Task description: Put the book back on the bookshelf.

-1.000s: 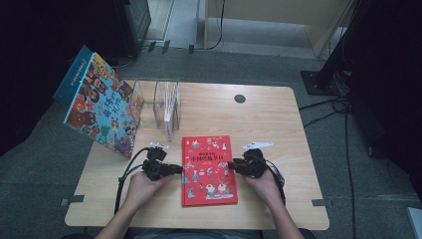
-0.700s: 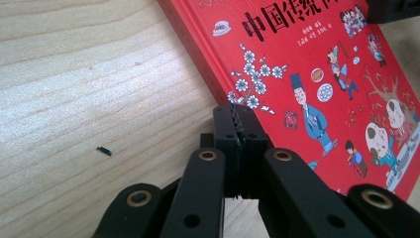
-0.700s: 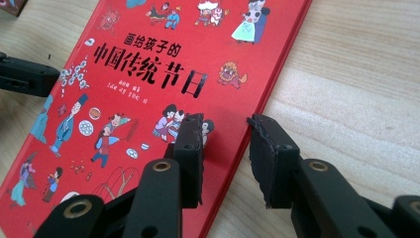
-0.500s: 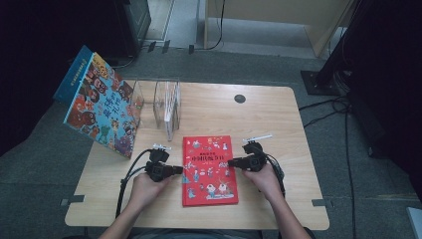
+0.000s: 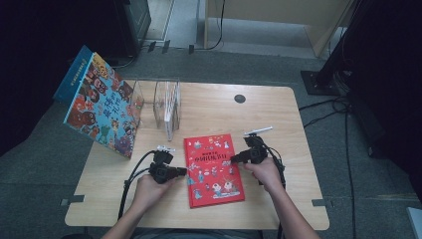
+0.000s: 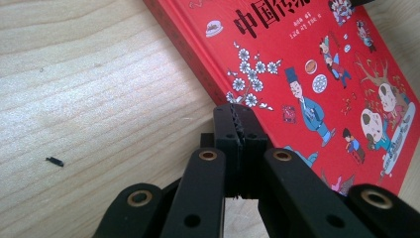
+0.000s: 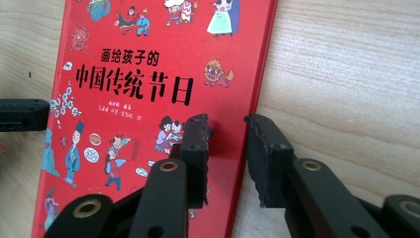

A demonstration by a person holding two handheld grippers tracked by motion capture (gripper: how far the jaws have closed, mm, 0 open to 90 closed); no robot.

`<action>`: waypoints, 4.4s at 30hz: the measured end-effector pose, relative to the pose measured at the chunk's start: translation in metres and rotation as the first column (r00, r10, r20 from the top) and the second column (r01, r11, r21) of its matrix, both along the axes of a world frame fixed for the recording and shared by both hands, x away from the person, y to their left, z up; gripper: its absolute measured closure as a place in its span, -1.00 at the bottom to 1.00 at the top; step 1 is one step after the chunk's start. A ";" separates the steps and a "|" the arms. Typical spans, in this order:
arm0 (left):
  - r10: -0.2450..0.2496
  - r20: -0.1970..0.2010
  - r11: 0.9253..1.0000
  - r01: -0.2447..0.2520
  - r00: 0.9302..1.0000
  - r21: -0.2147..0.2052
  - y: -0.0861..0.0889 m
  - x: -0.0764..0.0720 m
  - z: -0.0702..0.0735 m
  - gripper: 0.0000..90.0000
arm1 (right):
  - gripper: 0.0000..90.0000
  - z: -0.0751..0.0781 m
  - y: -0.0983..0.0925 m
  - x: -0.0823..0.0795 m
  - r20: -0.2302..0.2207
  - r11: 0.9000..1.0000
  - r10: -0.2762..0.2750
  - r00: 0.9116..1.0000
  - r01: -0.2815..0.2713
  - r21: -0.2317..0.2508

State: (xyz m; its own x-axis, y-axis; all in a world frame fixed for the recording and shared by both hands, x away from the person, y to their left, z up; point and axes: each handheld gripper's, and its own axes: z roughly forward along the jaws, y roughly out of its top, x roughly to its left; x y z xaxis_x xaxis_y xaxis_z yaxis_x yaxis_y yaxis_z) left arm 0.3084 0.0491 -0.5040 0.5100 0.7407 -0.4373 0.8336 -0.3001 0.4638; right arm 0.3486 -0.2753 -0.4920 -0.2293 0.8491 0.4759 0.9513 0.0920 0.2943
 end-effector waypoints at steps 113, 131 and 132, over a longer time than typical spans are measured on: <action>-0.055 0.315 0.892 0.189 0.948 -0.412 0.037 0.014 0.089 0.13 | 0.80 0.140 0.031 -0.010 0.449 0.797 0.479 0.754 -0.588 0.137; -0.238 0.478 0.890 0.387 0.846 -0.242 0.034 0.008 0.123 0.70 | 0.37 0.126 0.026 -0.005 0.532 0.814 0.464 0.709 -0.577 0.060; -0.242 0.487 0.891 0.391 0.839 -0.231 0.034 0.007 0.125 0.70 | 0.36 0.126 0.026 -0.005 0.537 0.814 0.464 0.705 -0.578 0.055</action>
State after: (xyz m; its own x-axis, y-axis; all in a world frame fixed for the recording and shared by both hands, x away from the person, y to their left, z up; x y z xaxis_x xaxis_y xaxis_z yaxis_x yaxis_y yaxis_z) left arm 0.3157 0.0834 -0.3794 0.8830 0.3684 -0.2908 0.4066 -0.2910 0.8660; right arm 0.3434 -0.2497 -0.3656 -0.8480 0.4190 0.3245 0.4964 0.4136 0.7632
